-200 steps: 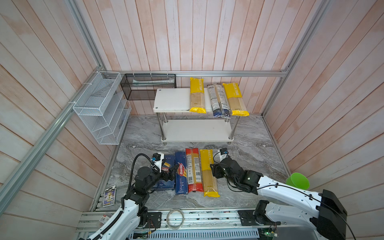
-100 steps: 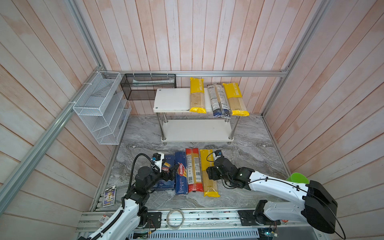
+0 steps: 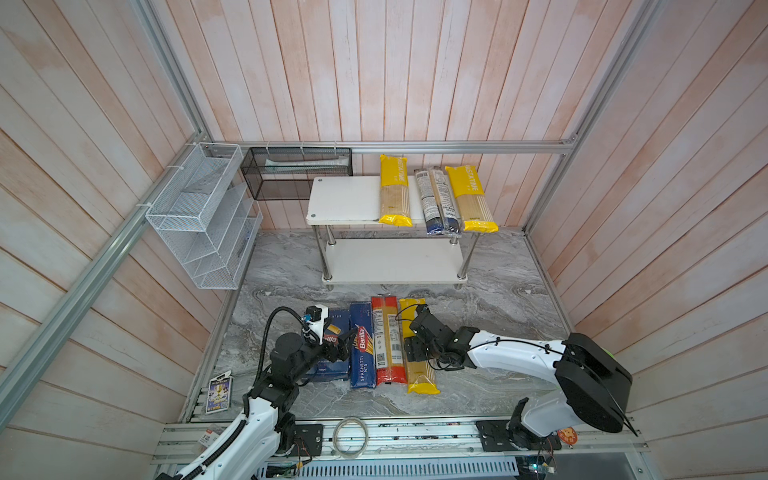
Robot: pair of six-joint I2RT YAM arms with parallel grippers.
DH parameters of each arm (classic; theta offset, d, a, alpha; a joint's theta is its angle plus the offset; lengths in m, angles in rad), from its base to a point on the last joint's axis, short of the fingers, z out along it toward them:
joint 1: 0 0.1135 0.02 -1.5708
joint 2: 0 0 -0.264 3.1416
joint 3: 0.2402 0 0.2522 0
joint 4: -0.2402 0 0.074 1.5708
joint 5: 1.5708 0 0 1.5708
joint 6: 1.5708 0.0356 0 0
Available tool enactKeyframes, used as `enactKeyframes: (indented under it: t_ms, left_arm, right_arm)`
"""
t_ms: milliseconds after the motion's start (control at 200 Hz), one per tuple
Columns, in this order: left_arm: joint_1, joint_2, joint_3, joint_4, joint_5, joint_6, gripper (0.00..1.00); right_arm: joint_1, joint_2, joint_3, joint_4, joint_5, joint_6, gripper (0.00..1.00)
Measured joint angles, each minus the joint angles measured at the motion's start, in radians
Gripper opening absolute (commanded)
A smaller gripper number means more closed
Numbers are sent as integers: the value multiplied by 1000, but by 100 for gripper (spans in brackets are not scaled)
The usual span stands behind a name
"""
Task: Place and organize the pasta boxes and bags onto the shelf
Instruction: 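Lower the right gripper onto the yellow bag's end and close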
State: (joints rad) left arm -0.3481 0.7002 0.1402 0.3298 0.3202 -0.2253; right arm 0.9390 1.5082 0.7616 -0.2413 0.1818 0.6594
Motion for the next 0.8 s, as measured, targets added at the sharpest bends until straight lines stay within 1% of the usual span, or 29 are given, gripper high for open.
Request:
enactKeyframes:
  t_ms: [340,540,800]
  left_arm:
    - [0,-2,0,0,-3,0,100]
    - [0,-3,0,0,-4,0,100]
    - [0,-3,0,0,-6,0,100]
  right_arm:
    - [0,26,6,0,4,18,86]
    - [0,68,22,-13,12,23,86]
    - [-1,71,27,-55,53,26,89]
